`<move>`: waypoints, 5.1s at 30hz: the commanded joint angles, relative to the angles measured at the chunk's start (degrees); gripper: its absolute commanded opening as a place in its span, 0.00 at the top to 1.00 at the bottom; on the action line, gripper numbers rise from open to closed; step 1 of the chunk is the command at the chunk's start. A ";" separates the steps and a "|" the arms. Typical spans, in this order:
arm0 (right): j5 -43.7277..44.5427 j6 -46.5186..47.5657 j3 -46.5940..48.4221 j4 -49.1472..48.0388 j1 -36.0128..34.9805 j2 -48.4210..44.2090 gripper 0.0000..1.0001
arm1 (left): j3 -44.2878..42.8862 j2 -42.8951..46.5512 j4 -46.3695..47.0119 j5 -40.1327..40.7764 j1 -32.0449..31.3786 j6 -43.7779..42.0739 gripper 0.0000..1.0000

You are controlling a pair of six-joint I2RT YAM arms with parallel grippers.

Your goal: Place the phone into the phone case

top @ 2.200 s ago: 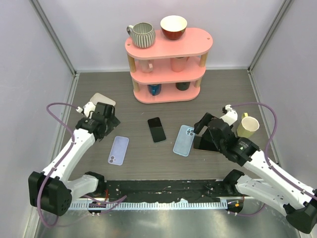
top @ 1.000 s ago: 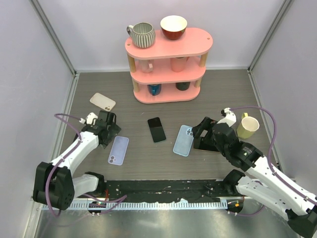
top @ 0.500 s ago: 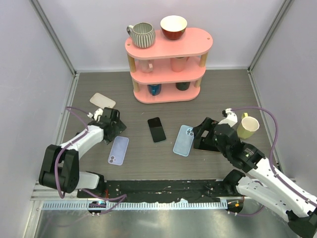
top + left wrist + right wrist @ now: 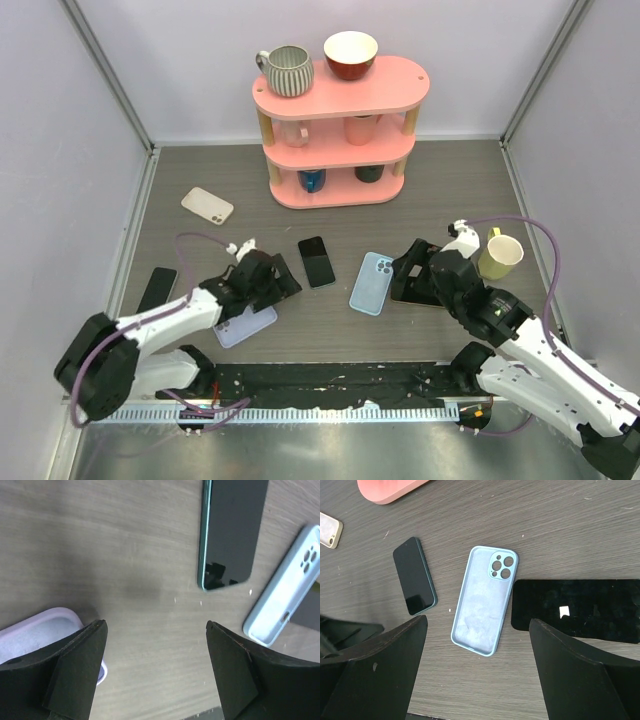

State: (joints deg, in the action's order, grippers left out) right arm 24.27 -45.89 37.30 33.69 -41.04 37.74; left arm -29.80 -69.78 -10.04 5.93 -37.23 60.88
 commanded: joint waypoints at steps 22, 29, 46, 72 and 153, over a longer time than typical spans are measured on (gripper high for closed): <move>-0.02 -1.66 0.23 -0.91 -0.01 -0.73 0.12 | -5.45 17.74 -49.04 12.17 15.79 57.29 0.42; 1.57 -1.92 -0.73 -0.21 -0.10 -2.05 0.12 | -3.77 13.36 -47.79 10.77 15.79 63.48 0.44; 0.86 -2.10 -0.56 -0.38 -0.10 -0.65 0.12 | -7.09 -1.49 -44.44 13.48 15.88 62.38 1.00; -5.81 -0.43 1.02 -4.69 -0.10 5.24 0.12 | -20.91 -16.97 -17.48 -2.24 3.48 -21.07 0.98; -6.96 16.45 30.19 -24.73 -7.83 70.01 0.04 | -32.35 -16.54 -25.53 -9.15 29.67 -17.64 0.06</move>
State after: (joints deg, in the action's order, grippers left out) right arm 12.08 -30.46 63.20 5.96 -47.57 105.93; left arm -62.41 -92.18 -24.58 -19.18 -6.94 45.30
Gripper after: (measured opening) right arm 0.959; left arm 0.932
